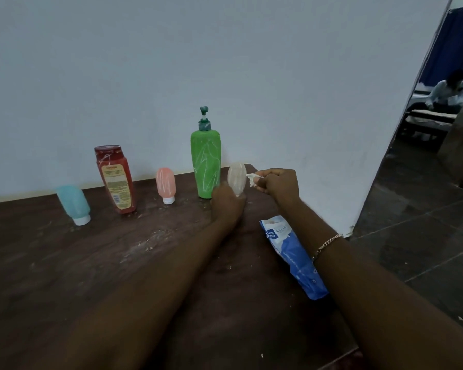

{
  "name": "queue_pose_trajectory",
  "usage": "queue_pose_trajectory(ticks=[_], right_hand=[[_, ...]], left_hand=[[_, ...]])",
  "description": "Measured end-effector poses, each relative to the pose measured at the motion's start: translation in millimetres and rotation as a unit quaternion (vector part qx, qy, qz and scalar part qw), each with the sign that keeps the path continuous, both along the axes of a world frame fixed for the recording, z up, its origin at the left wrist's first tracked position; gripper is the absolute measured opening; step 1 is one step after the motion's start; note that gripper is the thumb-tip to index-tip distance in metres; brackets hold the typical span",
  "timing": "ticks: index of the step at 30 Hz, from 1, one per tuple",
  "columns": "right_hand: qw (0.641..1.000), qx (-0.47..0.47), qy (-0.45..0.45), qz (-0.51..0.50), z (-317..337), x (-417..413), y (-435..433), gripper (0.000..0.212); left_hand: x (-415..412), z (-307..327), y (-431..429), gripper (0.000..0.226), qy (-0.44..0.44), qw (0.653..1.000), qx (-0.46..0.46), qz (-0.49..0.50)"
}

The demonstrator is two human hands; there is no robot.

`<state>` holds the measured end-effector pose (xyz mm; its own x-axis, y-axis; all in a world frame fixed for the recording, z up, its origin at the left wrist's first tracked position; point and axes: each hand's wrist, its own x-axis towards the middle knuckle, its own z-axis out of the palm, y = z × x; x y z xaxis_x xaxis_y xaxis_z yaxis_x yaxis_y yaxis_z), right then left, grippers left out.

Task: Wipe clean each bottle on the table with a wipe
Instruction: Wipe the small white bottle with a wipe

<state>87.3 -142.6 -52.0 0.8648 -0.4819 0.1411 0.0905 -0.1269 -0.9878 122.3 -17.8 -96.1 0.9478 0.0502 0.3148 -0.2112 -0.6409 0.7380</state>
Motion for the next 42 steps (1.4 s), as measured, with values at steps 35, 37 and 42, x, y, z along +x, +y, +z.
queue_pose_trajectory(ticks=[35, 37, 42], right_hand=[[0.925, -0.331, -0.003, 0.19, -37.7, -72.0, 196.7, 0.022], [0.922, -0.332, 0.003, 0.201, -38.6, -74.1, 197.8, 0.021], [0.901, -0.372, 0.014, 0.222, -37.6, -73.3, 206.6, 0.02]], left_hand=[[-109.3, -7.0, 264.8, 0.031, -0.011, 0.998, 0.066, -0.014], [-107.4, -7.3, 265.5, 0.032, -0.006, 0.998, 0.067, -0.016], [-102.6, -9.8, 268.0, 0.037, -0.007, 0.997, 0.071, -0.021]])
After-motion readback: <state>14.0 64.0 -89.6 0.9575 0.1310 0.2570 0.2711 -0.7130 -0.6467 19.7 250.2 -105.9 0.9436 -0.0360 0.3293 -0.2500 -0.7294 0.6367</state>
